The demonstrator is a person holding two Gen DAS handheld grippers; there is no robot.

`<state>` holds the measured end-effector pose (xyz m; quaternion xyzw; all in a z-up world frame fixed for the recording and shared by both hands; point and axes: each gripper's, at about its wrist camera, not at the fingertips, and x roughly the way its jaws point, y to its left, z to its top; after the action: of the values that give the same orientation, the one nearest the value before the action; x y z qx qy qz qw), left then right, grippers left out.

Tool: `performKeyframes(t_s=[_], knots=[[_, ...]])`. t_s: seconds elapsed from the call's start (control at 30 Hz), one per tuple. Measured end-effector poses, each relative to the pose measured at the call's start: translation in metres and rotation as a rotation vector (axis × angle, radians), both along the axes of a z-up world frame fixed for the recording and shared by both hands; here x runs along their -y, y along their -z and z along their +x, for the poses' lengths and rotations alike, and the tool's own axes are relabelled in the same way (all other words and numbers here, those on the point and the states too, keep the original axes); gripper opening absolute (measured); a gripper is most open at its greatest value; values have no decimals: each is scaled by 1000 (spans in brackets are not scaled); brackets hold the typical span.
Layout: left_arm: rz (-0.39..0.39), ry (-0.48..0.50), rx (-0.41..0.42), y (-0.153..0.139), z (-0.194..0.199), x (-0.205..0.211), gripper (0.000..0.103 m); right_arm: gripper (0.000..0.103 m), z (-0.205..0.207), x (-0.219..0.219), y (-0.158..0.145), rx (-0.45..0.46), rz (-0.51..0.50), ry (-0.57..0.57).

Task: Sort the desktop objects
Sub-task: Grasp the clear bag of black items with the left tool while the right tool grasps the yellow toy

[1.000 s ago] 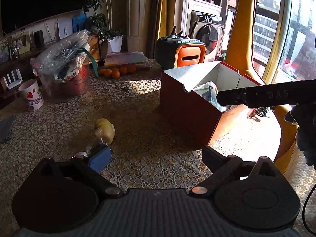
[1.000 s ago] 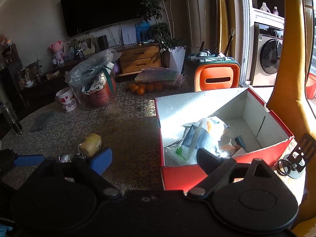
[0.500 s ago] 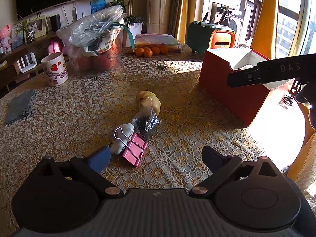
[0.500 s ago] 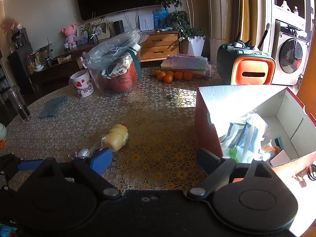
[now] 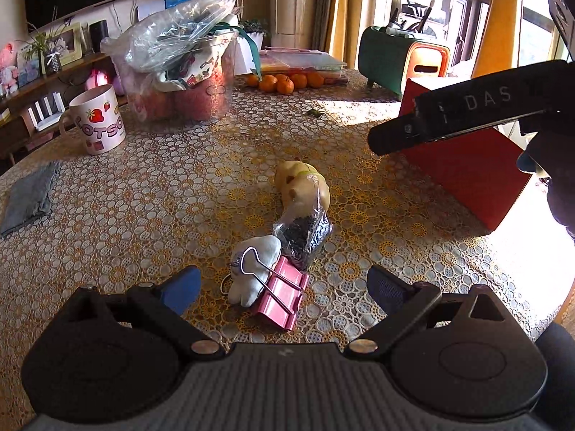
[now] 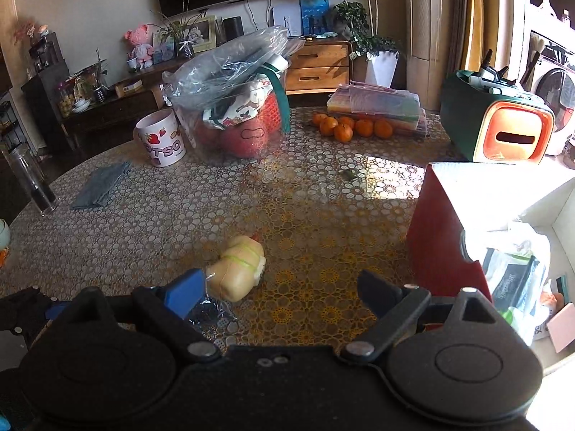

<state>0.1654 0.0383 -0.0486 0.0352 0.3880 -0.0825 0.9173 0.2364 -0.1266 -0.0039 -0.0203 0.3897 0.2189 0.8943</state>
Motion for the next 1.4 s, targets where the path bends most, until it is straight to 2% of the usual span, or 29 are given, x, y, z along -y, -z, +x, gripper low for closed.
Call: performKeyframes(t_s=[0.2,0.47,0.57,0.67,0.8,0.97,1.13,1.23,1.37,1.4], knots=[[73,61,35,5,24,13,99,91,24,-24,14,-30,-13,-24],[97,82,45,16,50,32,99,86,56,-50,37,-87,-23,-42],[101,81,37,23,56,35,95,84,65,-58,46,-113,-27,-46],[101,80,34,28,60,37,87,80,71,-64,55,-133,-28,-53],[112,83,34,33,62,39,69,75,74,-68,63,-158,-36,-69],[109,82,37,38,62,41,61,62,75,-71,70,-176,-46,-87],[134,106,51,40,58,47,48,56,74,-72,74,-187,-42,-85],[143,107,53,40,57,48,47,49,74,-71,75,-202,-25,-85],[140,109,50,40,57,48,42,48,73,-70,73,-203,-18,-82],[140,112,48,40,56,48,38,47,73,-69,73,-201,-17,-78]])
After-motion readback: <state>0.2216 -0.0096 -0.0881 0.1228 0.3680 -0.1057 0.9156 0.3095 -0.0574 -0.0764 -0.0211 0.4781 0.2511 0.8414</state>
